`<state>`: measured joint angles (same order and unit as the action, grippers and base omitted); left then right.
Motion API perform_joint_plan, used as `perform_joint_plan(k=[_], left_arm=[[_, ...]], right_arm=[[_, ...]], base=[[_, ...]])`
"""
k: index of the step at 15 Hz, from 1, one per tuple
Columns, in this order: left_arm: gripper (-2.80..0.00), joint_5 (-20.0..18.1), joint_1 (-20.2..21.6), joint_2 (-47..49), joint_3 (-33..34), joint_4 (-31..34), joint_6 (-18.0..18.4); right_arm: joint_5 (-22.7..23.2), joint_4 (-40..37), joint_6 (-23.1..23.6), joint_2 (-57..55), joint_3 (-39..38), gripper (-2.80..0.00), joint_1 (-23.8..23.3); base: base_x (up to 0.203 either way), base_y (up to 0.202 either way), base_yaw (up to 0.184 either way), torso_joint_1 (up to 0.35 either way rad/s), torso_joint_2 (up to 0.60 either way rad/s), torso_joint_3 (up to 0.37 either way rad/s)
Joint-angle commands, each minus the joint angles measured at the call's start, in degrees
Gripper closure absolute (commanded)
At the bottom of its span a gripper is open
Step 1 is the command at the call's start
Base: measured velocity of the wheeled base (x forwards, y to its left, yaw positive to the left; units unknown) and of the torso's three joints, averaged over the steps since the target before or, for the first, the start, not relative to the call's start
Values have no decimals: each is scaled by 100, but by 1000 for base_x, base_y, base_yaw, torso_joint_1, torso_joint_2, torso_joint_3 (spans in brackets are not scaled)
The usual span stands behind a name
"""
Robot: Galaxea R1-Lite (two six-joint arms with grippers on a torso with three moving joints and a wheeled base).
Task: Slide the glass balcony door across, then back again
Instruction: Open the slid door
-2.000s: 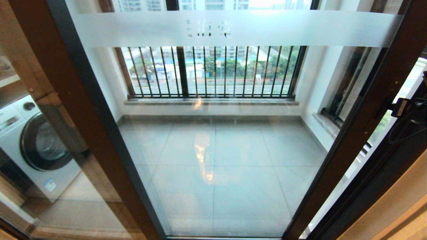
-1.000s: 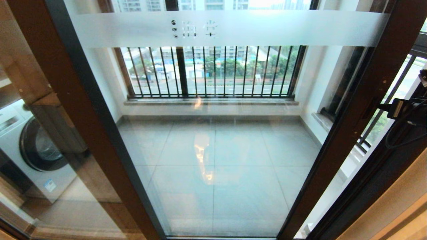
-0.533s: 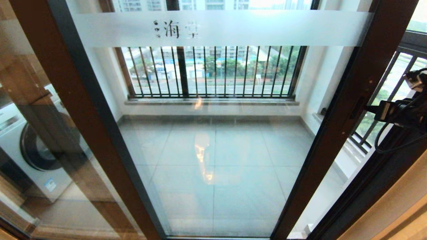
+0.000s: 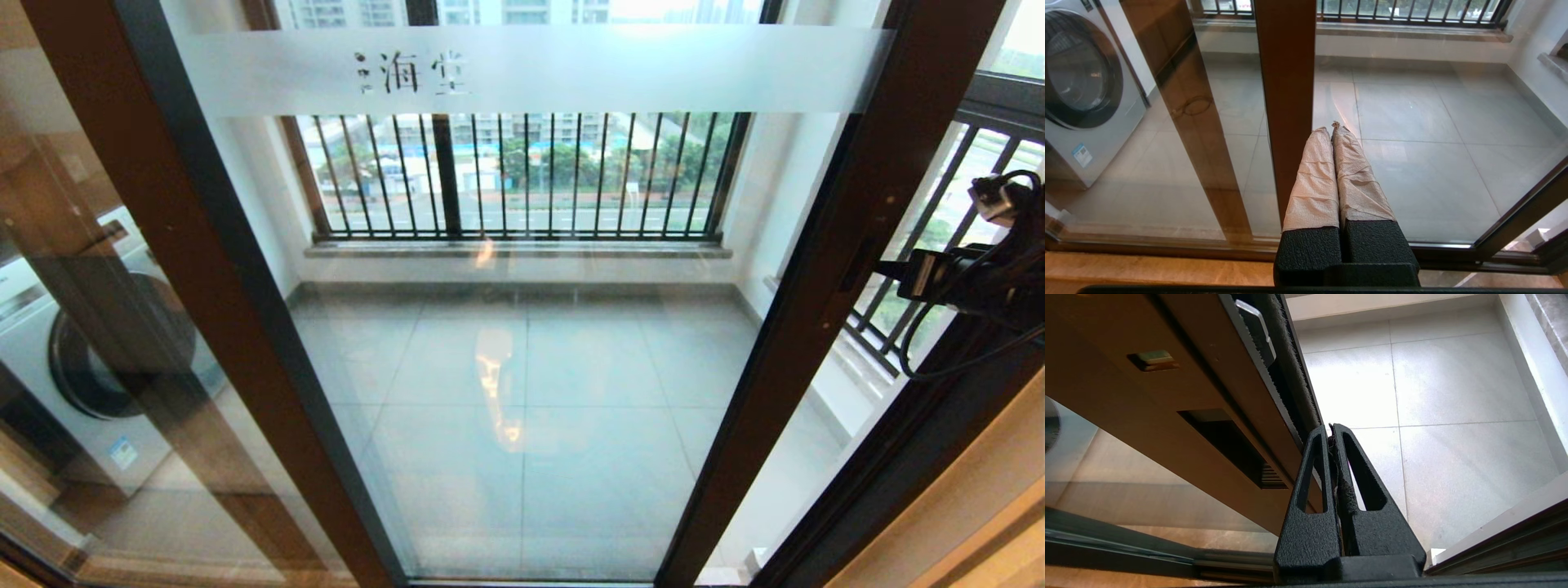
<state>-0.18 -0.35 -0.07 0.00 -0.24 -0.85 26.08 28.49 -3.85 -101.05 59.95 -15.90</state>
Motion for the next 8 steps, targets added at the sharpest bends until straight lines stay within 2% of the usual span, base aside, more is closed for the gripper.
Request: perform_joint_plan(k=[1, 8], left_arm=[[0, 1, -1, 7, 0, -2, -3], [0, 1, -1, 7, 0, -2, -3]], right_arm=[[30, 16, -21, -3, -19, 0, 116], [-188, 216, -116, 76, -220, 0, 623]], base=[[0, 0, 0, 0, 0, 0], [0, 0, 0, 0, 0, 0]])
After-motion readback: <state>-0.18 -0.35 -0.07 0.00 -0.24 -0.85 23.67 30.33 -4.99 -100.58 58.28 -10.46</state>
